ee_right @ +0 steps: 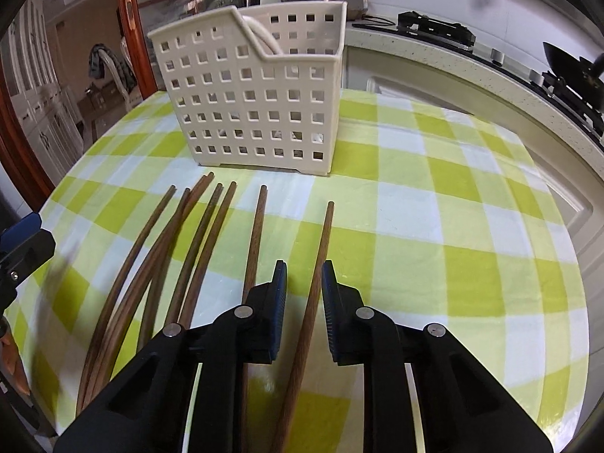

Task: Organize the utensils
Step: 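Close the right gripper on a brown chopstick while the left gripper grasps another chopstick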

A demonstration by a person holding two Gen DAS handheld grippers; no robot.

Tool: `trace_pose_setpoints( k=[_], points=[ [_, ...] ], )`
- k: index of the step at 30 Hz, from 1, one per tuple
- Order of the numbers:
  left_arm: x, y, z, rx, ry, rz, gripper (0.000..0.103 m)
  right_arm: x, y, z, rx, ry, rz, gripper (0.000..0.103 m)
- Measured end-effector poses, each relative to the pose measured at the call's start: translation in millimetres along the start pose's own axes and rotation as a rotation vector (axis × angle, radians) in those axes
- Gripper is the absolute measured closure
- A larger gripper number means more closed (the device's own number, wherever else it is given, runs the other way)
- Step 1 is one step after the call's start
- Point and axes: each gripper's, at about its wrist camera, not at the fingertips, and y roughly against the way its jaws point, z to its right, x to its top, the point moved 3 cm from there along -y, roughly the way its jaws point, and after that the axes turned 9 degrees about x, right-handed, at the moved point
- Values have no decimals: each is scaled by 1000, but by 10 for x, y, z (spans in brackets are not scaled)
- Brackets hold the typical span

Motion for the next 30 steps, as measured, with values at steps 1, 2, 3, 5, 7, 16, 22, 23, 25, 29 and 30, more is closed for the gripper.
trace_pose_setpoints(
  k=[1,2,3,5,7,16,22,23,25,29,30],
  points=[
    [12,-26,9,2,-6,-4,17,18,-36,8,-2,1,-7,85],
    [20,-61,22,9,-17,-13,17,23,-55,11,-4,1,-11,85],
    [23,-93,30,12,-25,-21,17,36,-93,24,-8,1,-19,87],
    [25,-174,44,14,-33,-40,17,41,-147,35,-13,2,-31,88],
    [12,-267,65,4,-37,-73,17,34,-196,44,-21,3,-44,90],
    [23,-632,254,8,-75,-164,28,8,-176,125,-3,-2,-25,97],
    [3,-793,398,9,-114,-207,55,2,-156,196,22,-23,-25,97],
    [-8,-810,412,8,-118,-211,61,3,-155,196,26,-24,-25,97],
    [-13,-821,421,23,-125,-198,66,7,-157,202,31,-25,-26,96],
    [7,-849,423,32,-124,-193,76,21,-162,222,42,-28,-30,96],
    [7,-853,433,39,-131,-189,77,28,-167,230,45,-29,-31,96]
  ],
)
